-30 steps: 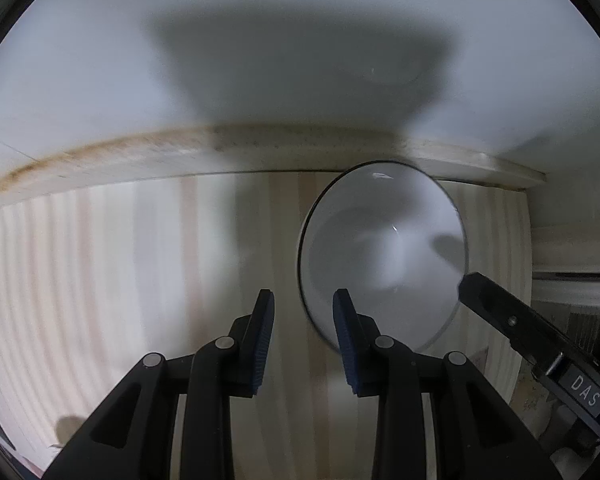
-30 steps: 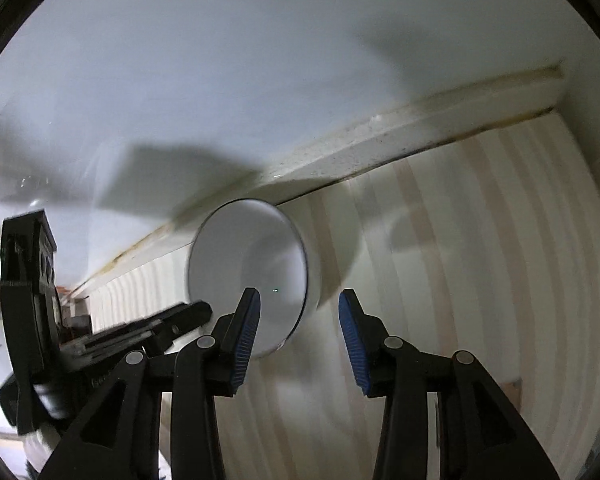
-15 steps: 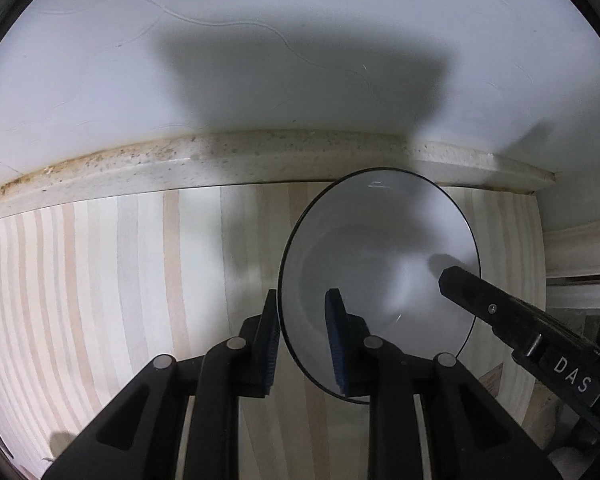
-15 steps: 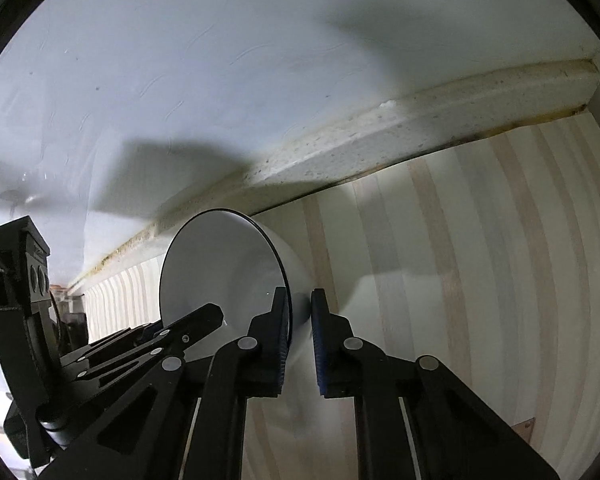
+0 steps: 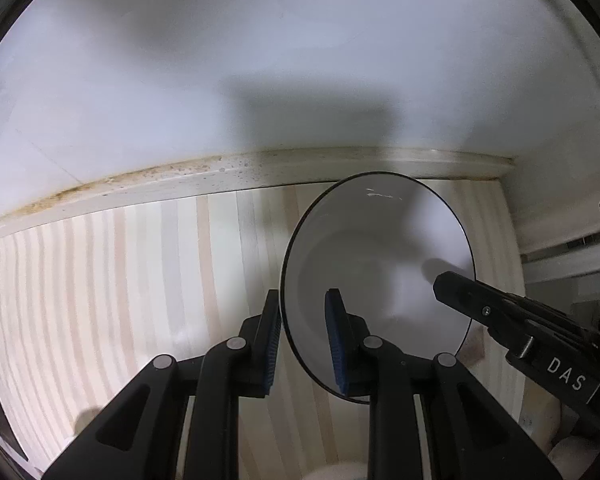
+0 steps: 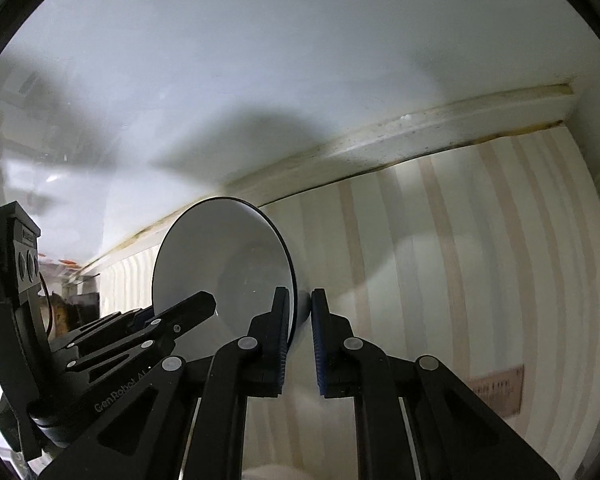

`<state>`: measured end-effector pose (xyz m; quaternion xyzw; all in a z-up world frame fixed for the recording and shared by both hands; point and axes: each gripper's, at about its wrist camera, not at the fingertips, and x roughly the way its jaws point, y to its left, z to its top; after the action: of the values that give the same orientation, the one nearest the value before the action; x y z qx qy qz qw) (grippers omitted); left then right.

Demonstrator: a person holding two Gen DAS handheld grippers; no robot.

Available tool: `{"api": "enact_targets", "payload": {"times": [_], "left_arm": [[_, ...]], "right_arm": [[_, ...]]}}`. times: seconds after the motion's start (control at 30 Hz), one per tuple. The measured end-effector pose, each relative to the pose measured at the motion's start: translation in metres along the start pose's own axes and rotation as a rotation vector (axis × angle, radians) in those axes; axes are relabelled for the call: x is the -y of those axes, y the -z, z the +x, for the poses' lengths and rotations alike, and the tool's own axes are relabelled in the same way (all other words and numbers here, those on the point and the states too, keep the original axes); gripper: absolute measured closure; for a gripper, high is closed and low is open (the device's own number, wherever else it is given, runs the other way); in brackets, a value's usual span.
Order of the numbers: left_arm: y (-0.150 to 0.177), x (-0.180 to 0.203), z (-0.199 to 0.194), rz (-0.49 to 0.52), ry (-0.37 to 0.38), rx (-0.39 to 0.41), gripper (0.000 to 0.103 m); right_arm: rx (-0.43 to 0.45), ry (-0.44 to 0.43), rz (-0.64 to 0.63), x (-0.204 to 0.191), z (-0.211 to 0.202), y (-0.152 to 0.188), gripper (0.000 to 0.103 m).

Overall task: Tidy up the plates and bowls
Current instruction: 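Carry the black-rimmed bowl with both tools and nest it with the other bowls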

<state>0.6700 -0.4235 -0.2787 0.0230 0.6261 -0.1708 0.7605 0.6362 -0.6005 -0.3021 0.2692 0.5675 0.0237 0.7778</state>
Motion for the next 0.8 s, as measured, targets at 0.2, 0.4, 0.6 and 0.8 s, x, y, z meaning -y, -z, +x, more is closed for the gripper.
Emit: {"api": "enact_targets", "payload": {"times": [0.2,0.4,0.6,0.8], "left_arm": [[0.020,0.001,-0.036,0.026,0.045,0.018,0.083],[0.054,0.004,-0.065,0.064,0.051,0.030,0.083],[0.097,0.006,-0.083,0.106,0.060,0.030,0.083],[0.136,0.003,-0.081,0.129,0.064,-0.014,0.083]], "right_arm": [[0.039,-0.015,0.021,-0.013,-0.038,0.035,0.090],[0.070,-0.005,0.027,-0.021,-0.076,0.076,0.090],[0.073,-0.004,0.046,-0.024,-0.100,0.130,0.090],[0.043,-0.004,0.062,-0.019,-0.103,0.179,0.090]]}}
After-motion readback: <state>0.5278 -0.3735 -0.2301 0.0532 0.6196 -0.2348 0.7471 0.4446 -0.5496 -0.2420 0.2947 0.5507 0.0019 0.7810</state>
